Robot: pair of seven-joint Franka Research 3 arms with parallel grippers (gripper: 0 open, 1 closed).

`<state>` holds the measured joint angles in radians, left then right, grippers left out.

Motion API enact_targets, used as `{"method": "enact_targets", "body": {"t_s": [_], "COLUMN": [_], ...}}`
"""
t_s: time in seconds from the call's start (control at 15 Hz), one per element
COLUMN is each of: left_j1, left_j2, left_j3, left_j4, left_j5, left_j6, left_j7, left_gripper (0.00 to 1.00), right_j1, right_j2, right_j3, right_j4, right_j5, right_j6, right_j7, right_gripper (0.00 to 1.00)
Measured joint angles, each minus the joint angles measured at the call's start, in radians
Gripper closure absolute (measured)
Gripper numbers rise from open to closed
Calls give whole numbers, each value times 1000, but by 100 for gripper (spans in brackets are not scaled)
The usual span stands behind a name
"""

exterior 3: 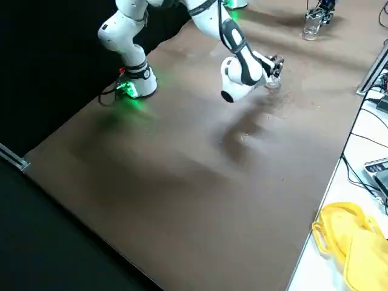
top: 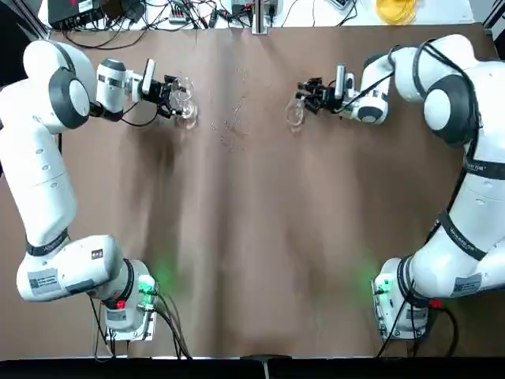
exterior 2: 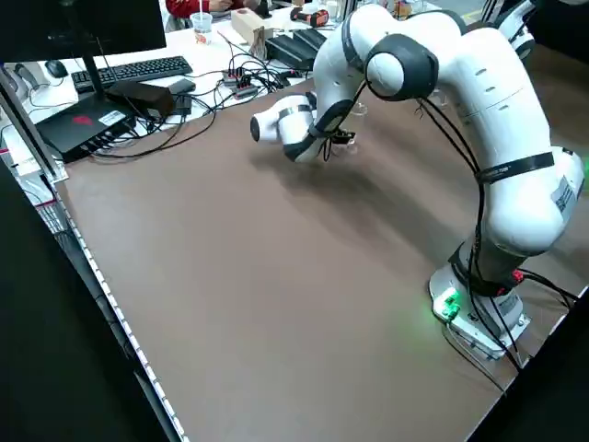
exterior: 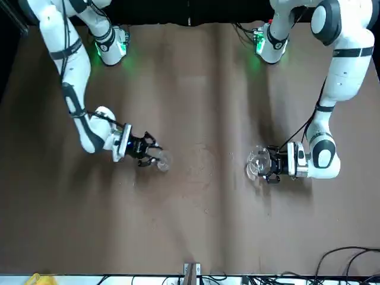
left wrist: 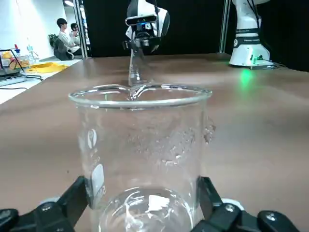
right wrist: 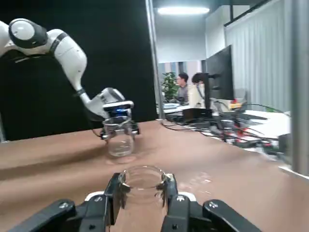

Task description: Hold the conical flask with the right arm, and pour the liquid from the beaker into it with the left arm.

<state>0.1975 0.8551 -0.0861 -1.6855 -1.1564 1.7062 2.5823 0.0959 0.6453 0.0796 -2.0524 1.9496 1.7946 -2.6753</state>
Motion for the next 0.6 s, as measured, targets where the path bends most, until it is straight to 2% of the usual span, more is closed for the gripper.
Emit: {"method": "enact_targets", "body": {"t_s": [0.27, 0.6], "left_j1": [26, 40], "left_j2": [43, 51], "left_j3": [-1, -3], "left_j4": [0, 1], "left_j5": [-14, -20], "left_j6": [-13, -18], "left_j7": [69, 72], "left_gripper": [4, 4], "right_j1": [-192, -423], "right_j2": [-22, -26], "right_j3": [-5, -8], "right_j4": [21, 73], "right_j5": [-296, -556], "right_j6": [-9, -83], "right_j7": [74, 81], "right_gripper": [60, 60]}}
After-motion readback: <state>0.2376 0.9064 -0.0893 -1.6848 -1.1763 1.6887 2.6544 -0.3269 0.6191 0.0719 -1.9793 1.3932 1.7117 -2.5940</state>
